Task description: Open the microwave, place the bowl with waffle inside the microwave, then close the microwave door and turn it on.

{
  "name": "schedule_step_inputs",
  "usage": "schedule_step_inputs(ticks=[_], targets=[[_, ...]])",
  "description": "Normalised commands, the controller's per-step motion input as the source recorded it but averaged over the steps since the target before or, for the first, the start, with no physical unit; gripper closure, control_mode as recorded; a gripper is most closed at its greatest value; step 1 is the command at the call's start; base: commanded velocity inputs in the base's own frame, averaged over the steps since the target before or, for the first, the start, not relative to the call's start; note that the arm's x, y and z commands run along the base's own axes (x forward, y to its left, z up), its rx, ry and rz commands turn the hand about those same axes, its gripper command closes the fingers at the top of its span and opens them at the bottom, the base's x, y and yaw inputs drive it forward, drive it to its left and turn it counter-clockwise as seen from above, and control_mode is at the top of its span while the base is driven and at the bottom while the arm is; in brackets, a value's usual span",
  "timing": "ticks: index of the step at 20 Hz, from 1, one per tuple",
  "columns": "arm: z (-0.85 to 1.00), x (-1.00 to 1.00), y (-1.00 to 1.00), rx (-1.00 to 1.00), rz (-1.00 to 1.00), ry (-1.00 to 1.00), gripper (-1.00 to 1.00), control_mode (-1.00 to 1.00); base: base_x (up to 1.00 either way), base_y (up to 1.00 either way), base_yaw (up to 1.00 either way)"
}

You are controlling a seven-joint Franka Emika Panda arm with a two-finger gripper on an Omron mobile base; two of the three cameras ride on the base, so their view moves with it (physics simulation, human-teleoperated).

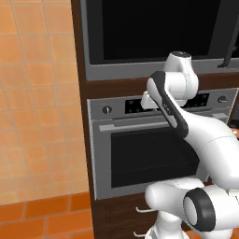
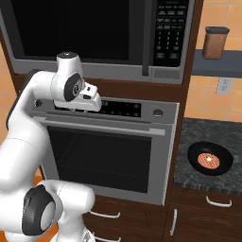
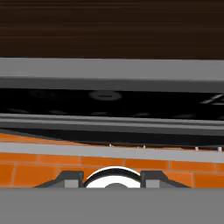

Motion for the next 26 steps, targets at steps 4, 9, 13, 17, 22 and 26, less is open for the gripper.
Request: schedule_step_inputs(ticks=[4,9,13,17,22,26], targets=[[0.02,-0.04,0.00,0.00,0.00,-0.07,-1.00,-1.00,0.00,0.00,0.00],[0.49,-0.89,-0.14,-0.01,0.05,-0.37,-1.00,-1.00,0.00,0.00,0.00],[0.82,-0.84,-0.31,0.00,0.06,-0.47,-1.00,-1.00,0.00,0.00,0.00],[0.81,-0.58,-0.50,0.00,0.00,-0.35,-1.00,-1.00,0.00,0.00,0.00],[0.86,-0.55,-0.69,0.00,0.00,-0.29,-1.00,-1.00,0.00,0.00,0.00],[0.93,-0.59,-0.71,0.00,0.00,-0.28,-1.00,-1.00,0.00,0.00,0.00]])
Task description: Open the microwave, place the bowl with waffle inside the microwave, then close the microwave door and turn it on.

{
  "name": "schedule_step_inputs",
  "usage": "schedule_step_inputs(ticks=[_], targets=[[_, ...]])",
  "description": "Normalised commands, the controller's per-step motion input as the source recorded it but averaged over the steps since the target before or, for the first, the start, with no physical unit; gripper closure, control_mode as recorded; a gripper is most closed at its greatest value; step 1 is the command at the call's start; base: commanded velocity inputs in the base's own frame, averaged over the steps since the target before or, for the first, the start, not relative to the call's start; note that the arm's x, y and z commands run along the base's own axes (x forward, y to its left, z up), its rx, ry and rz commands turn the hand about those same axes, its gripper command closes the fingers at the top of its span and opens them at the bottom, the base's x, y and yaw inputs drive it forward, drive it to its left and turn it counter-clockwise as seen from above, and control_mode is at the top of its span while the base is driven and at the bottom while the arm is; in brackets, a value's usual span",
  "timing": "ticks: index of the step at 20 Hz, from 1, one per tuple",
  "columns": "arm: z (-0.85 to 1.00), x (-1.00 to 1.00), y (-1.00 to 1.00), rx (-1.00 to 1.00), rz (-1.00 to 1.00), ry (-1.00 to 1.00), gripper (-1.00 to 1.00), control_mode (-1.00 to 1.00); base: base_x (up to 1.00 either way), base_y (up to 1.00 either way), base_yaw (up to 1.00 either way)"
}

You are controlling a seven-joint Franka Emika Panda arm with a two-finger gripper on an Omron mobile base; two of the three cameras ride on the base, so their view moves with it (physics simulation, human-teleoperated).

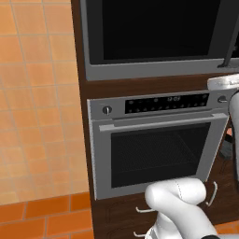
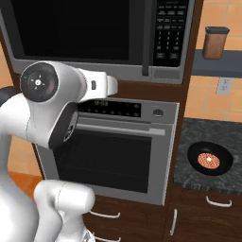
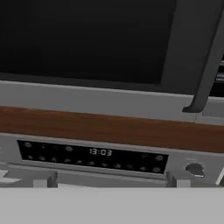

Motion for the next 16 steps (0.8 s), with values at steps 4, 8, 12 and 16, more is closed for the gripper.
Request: schedule_step_inputs(ticks=[4,8,12,16], targets=[[0.62,-0.33,-0.62,0.00,0.00,-0.31,-1.00,-1.00,0.00,0.00,0.00],[0.19,0.00,-0.55,0.00,-0.07,-0.24,-1.00,-1.00,0.00,0.00,0.00],[0.08,0.04,-0.15,0.00,-0.02,-0.29,-1.00,-1.00,0.00,0.00,0.00],[0.00,0.28,-0.04,0.01,0.00,-0.15,-1.00,-1.00,0.00,0.00,0.00]])
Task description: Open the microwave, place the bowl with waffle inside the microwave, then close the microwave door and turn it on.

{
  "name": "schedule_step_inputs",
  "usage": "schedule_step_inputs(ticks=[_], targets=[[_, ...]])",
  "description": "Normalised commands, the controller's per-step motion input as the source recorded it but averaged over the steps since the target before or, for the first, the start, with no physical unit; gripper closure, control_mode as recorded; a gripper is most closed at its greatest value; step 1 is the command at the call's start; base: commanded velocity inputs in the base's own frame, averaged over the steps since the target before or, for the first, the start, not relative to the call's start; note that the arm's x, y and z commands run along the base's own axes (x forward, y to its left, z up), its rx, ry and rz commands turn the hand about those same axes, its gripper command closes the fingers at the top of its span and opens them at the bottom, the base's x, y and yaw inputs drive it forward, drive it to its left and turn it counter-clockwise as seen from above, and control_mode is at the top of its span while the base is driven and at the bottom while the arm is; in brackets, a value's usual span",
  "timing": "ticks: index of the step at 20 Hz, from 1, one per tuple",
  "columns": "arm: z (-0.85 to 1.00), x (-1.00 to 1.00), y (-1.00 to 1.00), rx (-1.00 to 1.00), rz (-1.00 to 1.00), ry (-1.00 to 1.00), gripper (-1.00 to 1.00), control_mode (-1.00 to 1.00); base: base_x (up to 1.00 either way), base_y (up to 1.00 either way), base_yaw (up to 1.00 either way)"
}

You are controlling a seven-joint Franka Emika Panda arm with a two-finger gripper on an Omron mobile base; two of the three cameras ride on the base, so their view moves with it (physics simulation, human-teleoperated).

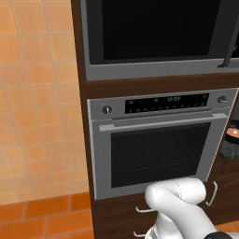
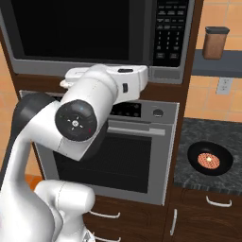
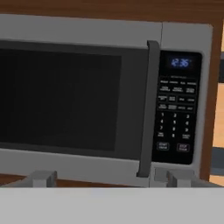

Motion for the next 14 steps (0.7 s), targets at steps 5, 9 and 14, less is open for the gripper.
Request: schedule_step_inputs(ticks=[5,9,14], targets=[[0.02,0.29,-0.32,0.13,0.00,0.00,-1.00,-1.00,0.00,0.00,0.00],[0.01,0.24,-0.40,0.17,0.00,0.00,-1.00,-1.00,0.00,0.00,0.00],[0.00,0.35,-0.15,0.06,0.00,0.01,-1.00,-1.00,0.00,0.00,0.00]])
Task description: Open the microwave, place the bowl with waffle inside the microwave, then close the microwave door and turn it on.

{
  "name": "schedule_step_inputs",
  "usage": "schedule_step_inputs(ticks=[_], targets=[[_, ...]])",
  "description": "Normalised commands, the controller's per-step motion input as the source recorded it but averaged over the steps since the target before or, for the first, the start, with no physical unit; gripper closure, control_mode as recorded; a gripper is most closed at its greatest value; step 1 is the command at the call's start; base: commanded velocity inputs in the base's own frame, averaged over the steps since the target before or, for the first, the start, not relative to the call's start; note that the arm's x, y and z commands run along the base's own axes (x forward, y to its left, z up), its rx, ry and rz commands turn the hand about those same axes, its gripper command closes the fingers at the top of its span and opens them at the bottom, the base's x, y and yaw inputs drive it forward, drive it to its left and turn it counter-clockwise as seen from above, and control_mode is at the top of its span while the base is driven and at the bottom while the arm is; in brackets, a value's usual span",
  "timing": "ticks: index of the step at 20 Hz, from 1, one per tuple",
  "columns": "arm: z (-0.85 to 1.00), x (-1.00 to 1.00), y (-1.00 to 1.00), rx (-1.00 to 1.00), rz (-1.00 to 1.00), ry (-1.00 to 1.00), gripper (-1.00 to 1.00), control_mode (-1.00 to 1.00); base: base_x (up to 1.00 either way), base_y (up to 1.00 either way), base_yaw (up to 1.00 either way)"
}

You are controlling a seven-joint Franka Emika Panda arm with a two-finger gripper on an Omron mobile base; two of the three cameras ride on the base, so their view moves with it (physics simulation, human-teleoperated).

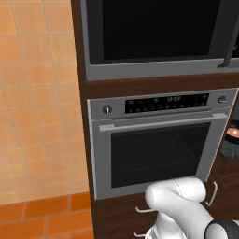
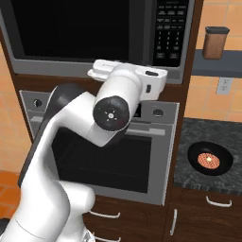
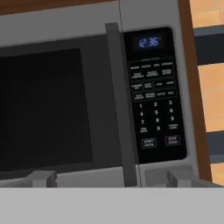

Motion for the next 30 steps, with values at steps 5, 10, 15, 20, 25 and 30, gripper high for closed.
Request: schedule_step_inputs(ticks=[5,10,15,20,25,30], targets=[[0.00,0.30,0.00,0.00,0.00,0.11,-1.00,-1.00,0.00,0.00,0.00],[0.00,0.32,0.00,0.00,0.02,0.21,-1.00,-1.00,0.00,0.00,0.00],[0.06,0.38,-0.02,0.00,0.04,0.05,-1.00,-1.00,0.00,0.00,0.00],[0.03,0.41,-0.12,0.00,0.10,0.00,-1.00,-1.00,0.00,0.00,0.00],[0.04,0.27,-0.19,0.00,0.07,0.00,-1.00,-1.00,0.00,0.00,0.00],[0.01,0.18,-0.16,0.00,0.01,0.00,-1.00,-1.00,0.00,0.00,0.00]])
